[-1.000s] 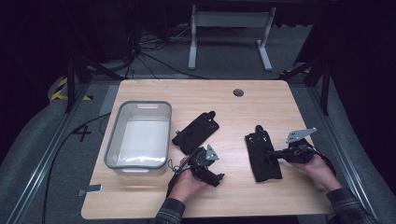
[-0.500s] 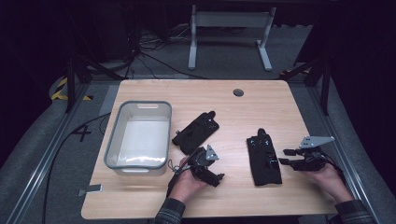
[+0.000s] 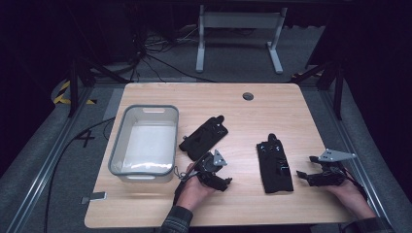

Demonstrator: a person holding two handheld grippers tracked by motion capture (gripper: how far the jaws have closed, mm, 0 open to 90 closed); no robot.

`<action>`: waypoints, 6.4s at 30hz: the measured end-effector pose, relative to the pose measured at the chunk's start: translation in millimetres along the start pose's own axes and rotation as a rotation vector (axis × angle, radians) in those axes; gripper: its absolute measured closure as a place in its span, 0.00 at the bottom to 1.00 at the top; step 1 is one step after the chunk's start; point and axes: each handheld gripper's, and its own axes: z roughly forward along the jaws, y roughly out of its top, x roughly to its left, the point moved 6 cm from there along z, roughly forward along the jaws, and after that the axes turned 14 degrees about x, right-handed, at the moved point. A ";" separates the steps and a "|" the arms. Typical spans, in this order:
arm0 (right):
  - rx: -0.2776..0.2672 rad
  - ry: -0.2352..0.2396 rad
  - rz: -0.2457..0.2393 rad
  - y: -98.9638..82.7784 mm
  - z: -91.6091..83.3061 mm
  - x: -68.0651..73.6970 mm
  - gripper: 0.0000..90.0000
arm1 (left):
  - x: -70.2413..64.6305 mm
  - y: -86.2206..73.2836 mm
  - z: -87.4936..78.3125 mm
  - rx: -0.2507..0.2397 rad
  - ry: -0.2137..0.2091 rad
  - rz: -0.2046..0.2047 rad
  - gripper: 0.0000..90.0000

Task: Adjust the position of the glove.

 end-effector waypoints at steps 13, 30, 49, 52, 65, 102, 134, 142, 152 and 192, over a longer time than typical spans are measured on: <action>-0.006 0.015 0.018 -3.3 0.5 -0.4 0.12 | 15.2 11.4 -17.6 0.008 -0.039 -0.105 0.72; -0.003 0.014 0.019 -6.3 -1.4 -0.1 0.12 | 40.7 32.4 -29.3 0.044 0.031 -0.160 1.00; -0.001 0.016 0.013 -5.5 -0.6 -0.8 0.11 | 106.6 55.2 -26.3 0.036 0.151 -0.303 1.00; -0.001 0.016 0.013 -5.5 -0.6 -0.9 0.11 | 116.9 57.5 -22.5 0.049 0.180 -0.331 1.00; -0.001 0.017 0.009 -5.2 -0.3 -1.3 0.10 | 142.8 57.3 -0.4 0.113 0.218 -0.410 1.00; -0.001 0.020 0.009 -4.5 0.1 -1.4 0.10 | 70.7 93.5 31.4 0.068 0.078 -0.276 1.00; 0.000 0.020 0.007 -4.4 0.2 -1.5 0.10 | 82.6 46.0 2.4 0.125 0.122 -0.320 1.00; 0.000 0.020 0.008 -4.4 0.2 -1.5 0.10 | 63.1 35.9 -3.0 0.144 0.089 -0.294 1.00; 0.000 0.019 0.007 -4.4 0.2 -1.5 0.10 | 25.9 20.6 -9.6 0.149 0.018 -0.200 1.00; 0.025 0.049 -0.011 4.7 -2.3 4.5 0.30 | 7.1 18.2 -14.4 -0.018 -0.055 -0.154 0.47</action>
